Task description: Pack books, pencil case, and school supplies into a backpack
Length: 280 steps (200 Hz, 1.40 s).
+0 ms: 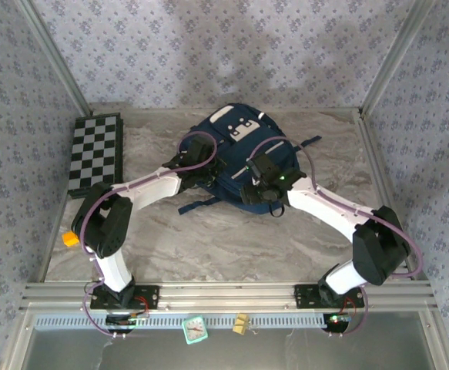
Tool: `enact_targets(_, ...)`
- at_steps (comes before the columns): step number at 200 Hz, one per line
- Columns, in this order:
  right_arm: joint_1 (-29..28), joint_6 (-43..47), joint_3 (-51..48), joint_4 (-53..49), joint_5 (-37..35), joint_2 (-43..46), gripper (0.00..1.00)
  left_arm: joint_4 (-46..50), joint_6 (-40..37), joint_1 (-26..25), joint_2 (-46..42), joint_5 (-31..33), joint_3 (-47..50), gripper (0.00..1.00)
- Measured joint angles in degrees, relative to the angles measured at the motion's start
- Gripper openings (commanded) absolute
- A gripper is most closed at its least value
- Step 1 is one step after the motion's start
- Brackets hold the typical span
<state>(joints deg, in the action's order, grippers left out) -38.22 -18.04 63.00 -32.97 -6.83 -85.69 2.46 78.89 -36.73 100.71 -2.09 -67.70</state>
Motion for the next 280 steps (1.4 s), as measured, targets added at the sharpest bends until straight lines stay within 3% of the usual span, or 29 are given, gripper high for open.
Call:
enact_targets(63, 3.61, 7.58, 2.99, 1.53, 3.06, -3.08, 0.61, 0.39, -0.42, 0.00, 0.00, 0.02, -0.20, 0.00)
enact_targets(187, 3.48, 12.41, 3.02, 4.35, 6.23, -6.34, 0.18, 1.79, -3.54, 1.49, -0.22, -0.28, -0.31, 0.00)
enact_targets(236, 4.26, 12.07, 1.38, 5.09, 6.88, -5.05, 0.08, 2.51, -5.42, 1.88, -0.24, -0.90, -0.46, 0.00)
enact_targets(280, 9.20, 11.89, 0.13, 5.86, 9.64, -2.43, 0.02, 4.28, -8.76, 4.55, -1.49, -2.75, -0.50, 0.00)
